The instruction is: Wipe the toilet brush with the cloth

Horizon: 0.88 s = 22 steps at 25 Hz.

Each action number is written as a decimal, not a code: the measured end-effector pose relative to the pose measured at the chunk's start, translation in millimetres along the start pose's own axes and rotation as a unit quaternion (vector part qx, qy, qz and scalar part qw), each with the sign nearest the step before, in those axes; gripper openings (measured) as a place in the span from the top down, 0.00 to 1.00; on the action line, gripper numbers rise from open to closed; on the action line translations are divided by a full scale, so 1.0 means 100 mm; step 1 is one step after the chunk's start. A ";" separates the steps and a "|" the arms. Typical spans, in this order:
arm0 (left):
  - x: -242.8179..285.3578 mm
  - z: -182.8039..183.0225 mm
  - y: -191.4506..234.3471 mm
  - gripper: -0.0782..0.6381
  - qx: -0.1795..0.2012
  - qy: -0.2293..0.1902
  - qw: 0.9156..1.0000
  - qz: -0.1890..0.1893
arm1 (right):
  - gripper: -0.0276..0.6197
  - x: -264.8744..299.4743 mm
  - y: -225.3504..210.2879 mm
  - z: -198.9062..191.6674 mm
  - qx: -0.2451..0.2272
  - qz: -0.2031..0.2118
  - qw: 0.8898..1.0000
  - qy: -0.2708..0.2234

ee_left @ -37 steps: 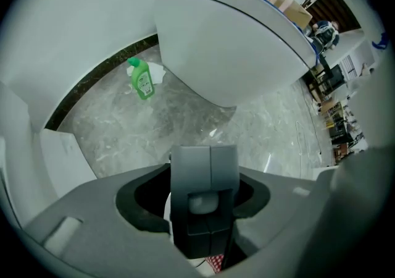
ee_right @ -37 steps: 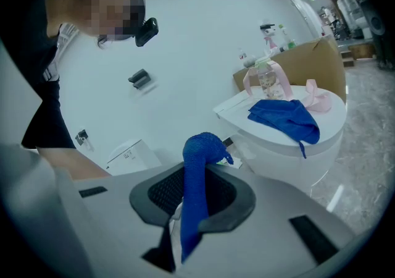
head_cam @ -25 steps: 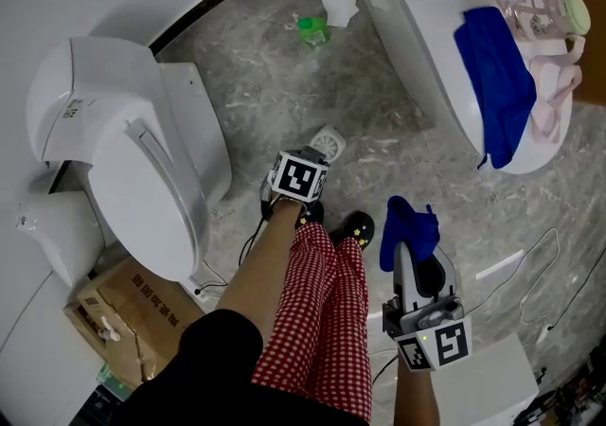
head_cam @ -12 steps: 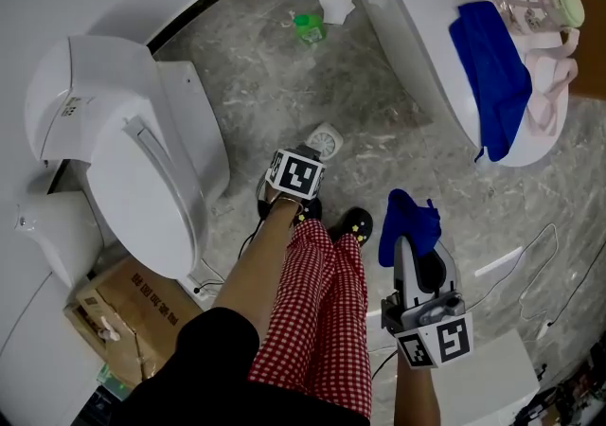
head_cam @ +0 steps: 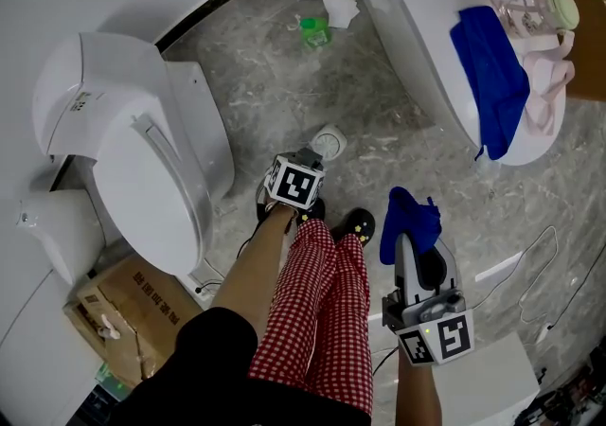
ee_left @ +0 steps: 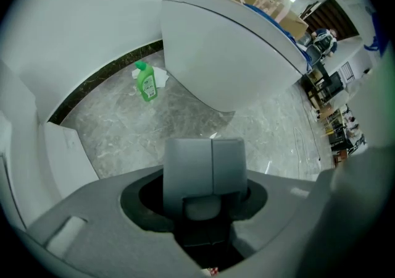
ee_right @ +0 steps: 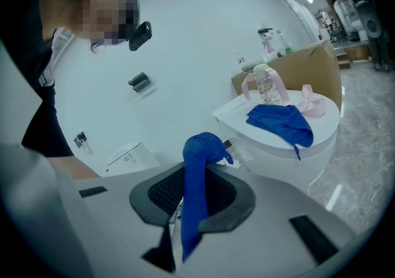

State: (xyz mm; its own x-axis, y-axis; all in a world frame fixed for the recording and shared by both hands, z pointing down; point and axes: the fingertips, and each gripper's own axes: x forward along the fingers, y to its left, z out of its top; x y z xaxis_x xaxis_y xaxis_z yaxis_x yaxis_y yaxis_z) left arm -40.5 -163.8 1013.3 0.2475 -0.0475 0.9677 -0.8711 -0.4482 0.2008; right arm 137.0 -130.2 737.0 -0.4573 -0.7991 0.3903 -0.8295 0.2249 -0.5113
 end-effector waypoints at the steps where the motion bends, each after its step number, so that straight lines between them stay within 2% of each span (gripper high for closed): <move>1: -0.03 -0.01 0.00 0.62 0.003 -0.004 1.000 0.000 | 0.85 -0.01 0.01 0.00 0.000 0.000 1.000 0.000; 7: -0.13 -0.09 0.00 0.62 0.006 -0.010 1.000 -0.001 | 0.85 -0.04 0.13 0.00 -0.004 0.006 1.000 0.000; 14: -0.23 -0.15 0.00 0.63 0.050 -0.019 0.999 -0.008 | 0.85 -0.08 0.23 -0.01 -0.010 0.011 1.000 0.000; 22: -0.42 -0.21 0.04 0.64 0.028 -0.051 0.998 -0.003 | 0.85 -0.12 0.35 0.02 -0.014 0.014 1.000 -0.005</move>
State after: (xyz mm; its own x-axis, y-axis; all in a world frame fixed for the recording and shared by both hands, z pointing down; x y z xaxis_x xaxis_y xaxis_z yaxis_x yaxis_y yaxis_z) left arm -63.0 -144.5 976.7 0.2972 -0.1331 0.9455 -0.8447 -0.4982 0.1954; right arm 113.8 -113.7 712.5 -0.4776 -0.7981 0.3673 -0.8245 0.2627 -0.5012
